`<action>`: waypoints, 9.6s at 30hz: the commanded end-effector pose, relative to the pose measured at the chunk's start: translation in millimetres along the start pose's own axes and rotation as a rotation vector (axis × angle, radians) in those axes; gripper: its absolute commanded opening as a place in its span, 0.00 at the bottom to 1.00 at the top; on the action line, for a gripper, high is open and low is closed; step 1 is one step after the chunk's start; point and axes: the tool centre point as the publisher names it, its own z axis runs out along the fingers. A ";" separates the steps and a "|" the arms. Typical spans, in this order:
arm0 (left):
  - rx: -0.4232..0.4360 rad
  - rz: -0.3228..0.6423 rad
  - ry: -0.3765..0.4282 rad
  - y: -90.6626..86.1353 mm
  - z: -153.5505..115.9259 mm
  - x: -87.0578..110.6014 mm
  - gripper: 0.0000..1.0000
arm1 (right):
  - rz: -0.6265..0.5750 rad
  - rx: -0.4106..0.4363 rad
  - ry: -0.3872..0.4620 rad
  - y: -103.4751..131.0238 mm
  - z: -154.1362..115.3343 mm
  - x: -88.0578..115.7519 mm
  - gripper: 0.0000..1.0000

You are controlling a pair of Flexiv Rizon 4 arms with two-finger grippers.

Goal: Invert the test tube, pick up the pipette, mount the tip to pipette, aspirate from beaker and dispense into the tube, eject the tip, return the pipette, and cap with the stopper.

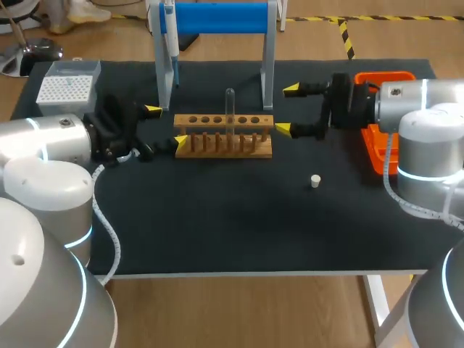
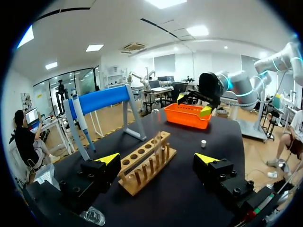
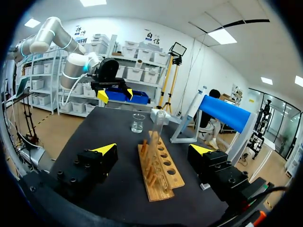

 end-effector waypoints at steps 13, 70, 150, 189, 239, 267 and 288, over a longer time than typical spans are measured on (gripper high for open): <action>0.024 0.002 0.000 3.4 -1.7 0.3 1.00 | -0.001 -0.001 -0.001 -0.4 -0.2 0.3 1.00; 0.024 0.002 0.000 3.4 -1.7 0.3 1.00 | 0.158 -0.276 0.432 11.5 119.6 -13.9 1.00; 0.024 0.002 0.000 3.4 -1.7 0.3 1.00 | 0.159 -0.325 0.396 51.4 114.2 -10.9 0.00; 0.024 0.002 0.000 3.4 -1.7 0.3 1.00 | 0.135 -0.318 0.398 126.1 69.3 4.1 0.00; 0.024 0.002 0.000 3.4 -1.7 0.3 1.00 | 1.406 -0.093 0.517 96.4 43.7 18.7 0.00; 0.024 0.002 0.000 3.4 -1.7 0.3 1.00 | 1.618 0.024 0.576 77.9 43.8 21.9 0.00; 0.191 0.086 0.035 -4.7 -2.7 5.6 1.00 | 1.634 0.041 0.585 78.1 42.9 24.2 0.00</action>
